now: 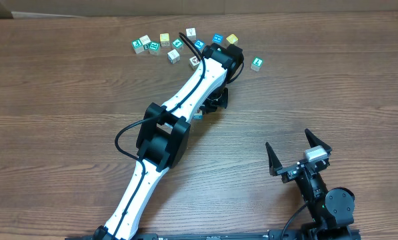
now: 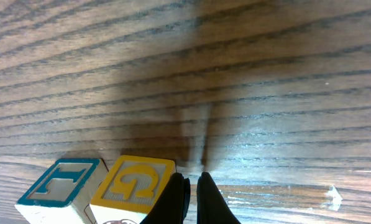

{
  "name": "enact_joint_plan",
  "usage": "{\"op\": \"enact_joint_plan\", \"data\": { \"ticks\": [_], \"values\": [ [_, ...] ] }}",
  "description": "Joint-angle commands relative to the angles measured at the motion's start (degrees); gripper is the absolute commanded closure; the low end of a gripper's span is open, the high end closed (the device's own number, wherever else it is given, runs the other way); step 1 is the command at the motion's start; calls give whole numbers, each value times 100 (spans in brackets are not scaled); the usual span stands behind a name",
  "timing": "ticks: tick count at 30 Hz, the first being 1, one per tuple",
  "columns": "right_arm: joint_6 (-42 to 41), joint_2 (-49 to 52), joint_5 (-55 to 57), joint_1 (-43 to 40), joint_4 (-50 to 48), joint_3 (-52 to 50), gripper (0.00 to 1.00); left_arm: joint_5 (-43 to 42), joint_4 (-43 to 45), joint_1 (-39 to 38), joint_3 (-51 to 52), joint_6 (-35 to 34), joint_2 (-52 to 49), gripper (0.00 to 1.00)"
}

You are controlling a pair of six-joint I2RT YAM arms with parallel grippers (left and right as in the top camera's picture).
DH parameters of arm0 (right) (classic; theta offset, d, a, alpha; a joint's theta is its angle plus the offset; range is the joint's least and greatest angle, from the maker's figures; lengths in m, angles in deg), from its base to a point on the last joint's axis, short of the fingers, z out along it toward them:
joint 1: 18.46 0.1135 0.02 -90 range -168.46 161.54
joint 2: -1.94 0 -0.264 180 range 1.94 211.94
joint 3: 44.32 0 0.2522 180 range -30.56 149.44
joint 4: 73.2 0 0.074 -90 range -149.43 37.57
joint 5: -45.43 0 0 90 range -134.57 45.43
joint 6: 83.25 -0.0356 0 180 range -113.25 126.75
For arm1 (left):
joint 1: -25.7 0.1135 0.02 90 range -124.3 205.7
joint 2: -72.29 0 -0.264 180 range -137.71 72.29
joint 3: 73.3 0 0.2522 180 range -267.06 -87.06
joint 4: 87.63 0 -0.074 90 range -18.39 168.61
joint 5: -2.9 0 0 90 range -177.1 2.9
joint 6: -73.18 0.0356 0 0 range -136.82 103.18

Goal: Form a horizontal line

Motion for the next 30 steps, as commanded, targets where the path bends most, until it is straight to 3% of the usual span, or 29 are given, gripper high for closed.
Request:
{"op": "enact_joint_plan", "data": {
  "ticks": [1,14,30],
  "values": [
    [0,-68,-13,28,-15,-61,0,70,-44,22,28,-28,238,96],
    [0,-68,-11,28,-15,-61,0,90,-127,42,28,-522,238,96],
    [0,-68,-11,28,-15,-61,0,267,-260,42,28,-654,238,96]
  ]
}}
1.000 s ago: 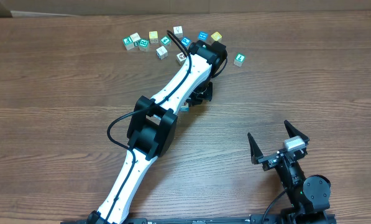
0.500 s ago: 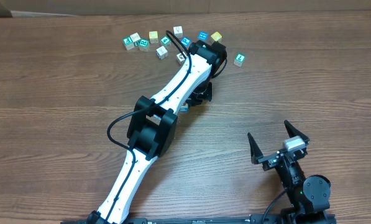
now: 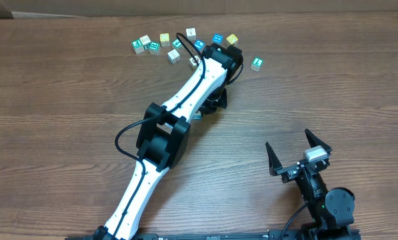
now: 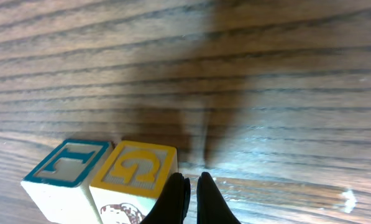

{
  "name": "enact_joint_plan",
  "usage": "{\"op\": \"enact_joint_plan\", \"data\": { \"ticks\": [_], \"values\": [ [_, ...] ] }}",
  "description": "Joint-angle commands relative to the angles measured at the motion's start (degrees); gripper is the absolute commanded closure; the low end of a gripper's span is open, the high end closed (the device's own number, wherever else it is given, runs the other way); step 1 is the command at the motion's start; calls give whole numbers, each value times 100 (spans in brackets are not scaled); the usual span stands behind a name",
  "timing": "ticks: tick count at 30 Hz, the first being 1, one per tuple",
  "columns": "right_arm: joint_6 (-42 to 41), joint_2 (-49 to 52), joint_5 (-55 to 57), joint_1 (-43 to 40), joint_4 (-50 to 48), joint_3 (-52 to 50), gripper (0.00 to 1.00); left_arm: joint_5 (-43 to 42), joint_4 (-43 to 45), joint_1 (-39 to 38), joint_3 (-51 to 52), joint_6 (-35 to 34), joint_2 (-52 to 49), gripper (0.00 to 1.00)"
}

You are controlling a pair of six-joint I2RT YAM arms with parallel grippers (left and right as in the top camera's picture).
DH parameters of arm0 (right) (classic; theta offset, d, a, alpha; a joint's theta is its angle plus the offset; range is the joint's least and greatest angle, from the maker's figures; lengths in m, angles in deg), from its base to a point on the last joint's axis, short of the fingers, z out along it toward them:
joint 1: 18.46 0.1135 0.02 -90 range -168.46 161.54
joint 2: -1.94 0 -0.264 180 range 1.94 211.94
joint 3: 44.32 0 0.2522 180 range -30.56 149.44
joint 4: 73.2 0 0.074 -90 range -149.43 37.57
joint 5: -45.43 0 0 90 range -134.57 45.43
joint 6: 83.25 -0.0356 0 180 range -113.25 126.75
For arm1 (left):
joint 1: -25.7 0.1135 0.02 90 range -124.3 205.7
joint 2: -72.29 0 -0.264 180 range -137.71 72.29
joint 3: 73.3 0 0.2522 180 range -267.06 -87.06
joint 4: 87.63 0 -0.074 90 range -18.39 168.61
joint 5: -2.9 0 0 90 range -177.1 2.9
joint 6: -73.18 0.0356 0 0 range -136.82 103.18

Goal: Form a horizontal line

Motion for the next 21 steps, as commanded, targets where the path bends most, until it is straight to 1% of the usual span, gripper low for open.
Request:
{"op": "enact_joint_plan", "data": {
  "ticks": [1,21],
  "values": [
    [0,-68,-13,26,-17,-61,0,205,-66,39,28,-177,238,96],
    [0,-68,-13,26,-17,-61,0,201,-111,39,28,-188,238,96]
  ]
}}
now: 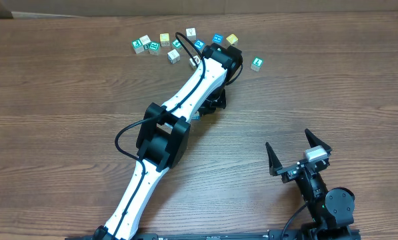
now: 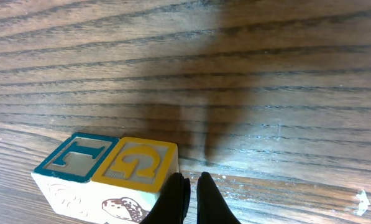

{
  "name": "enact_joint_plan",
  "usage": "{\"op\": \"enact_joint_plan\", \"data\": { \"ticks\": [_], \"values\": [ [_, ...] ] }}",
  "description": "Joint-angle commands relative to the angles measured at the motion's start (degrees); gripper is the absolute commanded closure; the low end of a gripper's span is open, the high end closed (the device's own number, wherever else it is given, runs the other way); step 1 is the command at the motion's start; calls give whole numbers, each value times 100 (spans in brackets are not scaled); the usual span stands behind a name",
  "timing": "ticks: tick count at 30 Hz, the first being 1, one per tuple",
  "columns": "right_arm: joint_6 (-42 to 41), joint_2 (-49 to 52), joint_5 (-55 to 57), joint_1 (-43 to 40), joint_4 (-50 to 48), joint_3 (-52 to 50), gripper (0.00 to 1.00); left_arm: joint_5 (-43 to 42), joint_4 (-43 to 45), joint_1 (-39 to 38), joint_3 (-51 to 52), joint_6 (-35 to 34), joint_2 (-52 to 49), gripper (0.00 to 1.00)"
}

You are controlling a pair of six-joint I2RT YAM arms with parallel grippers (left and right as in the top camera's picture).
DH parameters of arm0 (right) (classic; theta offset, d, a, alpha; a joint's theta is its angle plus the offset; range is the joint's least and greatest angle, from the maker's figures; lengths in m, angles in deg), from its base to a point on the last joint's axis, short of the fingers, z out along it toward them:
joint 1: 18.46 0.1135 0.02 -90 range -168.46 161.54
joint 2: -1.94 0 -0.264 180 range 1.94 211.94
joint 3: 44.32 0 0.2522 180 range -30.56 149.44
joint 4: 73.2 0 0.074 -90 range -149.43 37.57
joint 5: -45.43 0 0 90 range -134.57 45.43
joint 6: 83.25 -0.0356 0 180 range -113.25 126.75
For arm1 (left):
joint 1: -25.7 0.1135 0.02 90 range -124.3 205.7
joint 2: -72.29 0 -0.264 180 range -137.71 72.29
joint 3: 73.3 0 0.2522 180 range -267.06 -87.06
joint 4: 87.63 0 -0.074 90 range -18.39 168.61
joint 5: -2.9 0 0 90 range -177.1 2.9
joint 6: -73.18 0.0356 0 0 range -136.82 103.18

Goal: Form a horizontal line

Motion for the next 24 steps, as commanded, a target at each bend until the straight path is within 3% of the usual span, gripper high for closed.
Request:
{"op": "enact_joint_plan", "data": {
  "ticks": [1,17,24],
  "values": [
    [0,-68,-11,26,-17,-61,0,118,-33,39,26,-79,238,96],
    [0,-68,-11,26,-17,-61,0,-179,317,42,-133,85,243,96],
    [0,-68,-11,26,-17,-61,0,-258,-39,302,-1412,151,262,96]
  ]
}}
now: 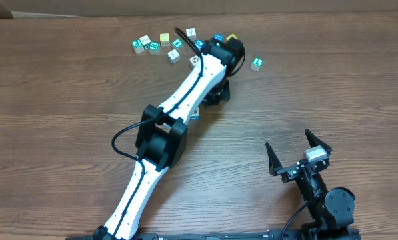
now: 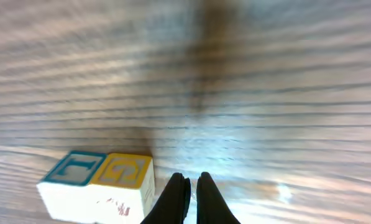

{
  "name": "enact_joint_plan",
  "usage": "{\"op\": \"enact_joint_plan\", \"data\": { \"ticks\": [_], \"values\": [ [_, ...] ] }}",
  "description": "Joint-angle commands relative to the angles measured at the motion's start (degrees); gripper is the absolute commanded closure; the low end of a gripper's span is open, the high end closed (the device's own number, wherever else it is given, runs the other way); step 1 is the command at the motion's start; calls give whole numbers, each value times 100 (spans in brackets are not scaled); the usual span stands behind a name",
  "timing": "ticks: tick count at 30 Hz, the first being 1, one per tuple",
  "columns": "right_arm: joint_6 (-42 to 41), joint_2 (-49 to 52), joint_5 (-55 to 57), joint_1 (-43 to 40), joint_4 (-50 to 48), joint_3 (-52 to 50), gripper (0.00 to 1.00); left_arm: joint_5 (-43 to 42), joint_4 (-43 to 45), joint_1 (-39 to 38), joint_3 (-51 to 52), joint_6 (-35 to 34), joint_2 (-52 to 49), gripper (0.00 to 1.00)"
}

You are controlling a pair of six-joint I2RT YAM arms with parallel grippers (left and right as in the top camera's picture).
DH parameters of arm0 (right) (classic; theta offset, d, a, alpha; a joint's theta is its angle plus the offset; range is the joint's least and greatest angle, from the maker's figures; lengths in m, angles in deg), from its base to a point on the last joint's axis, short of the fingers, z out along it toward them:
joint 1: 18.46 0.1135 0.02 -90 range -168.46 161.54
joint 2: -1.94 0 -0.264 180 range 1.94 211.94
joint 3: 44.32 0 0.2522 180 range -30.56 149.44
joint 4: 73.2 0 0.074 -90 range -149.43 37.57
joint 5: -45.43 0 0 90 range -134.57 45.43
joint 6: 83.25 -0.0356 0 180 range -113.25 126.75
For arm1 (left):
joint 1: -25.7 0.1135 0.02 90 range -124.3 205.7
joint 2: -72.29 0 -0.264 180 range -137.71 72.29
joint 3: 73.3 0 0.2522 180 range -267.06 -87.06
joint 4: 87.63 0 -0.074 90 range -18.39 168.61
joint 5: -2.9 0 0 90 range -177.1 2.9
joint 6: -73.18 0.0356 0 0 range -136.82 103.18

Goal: Form a horizontal line

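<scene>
Two letter blocks stand side by side on the wooden table, touching: a teal-topped block (image 2: 78, 168) and a yellow G block (image 2: 127, 171). My left gripper (image 2: 190, 178) is shut and empty, its tips just right of the yellow block; this view is blurred. From overhead the left gripper (image 1: 219, 92) hangs under the outstretched arm, and only a teal corner of the pair (image 1: 195, 115) peeks out beside it. Near the front edge my right gripper (image 1: 295, 153) is open and empty.
Several more letter blocks lie scattered along the far side, among them a teal one (image 1: 139, 44), a yellow-green one (image 1: 165, 39), a white one (image 1: 191, 32) and a teal one (image 1: 256, 64) to the right. The left arm (image 1: 160, 137) crosses the table's middle.
My left gripper, still shut, has moved up and away from the two blocks, which look smaller in the wrist view. Its wrist sits farther toward the back. The blocks and right arm are unmoved.
My shut left gripper stood low against the right side of the yellow G block, which touched the teal block. Over the later moments the pair showed more of its sides and sat farther off. Now the gripper is higher, and the pair stays together.
</scene>
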Motion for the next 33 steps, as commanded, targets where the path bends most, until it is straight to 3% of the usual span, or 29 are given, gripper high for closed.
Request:
{"op": "enact_joint_plan", "data": {
  "ticks": [1,7,10,21,33],
  "values": [
    [0,-68,-11,26,-17,-61,0,-83,-260,271,-848,162,271,96],
    [0,-68,-11,26,-17,-61,0,-98,-960,861,-2002,356,282,96],
    [0,-68,-11,26,-17,-61,0,-525,-960,1263,-2164,765,369,96],
    [0,-68,-11,26,-17,-61,0,-793,-960,2785,-2059,1021,404,96],
    [0,-68,-11,26,-17,-61,0,-793,-960,3943,-1174,1388,404,96]
  ]
}}
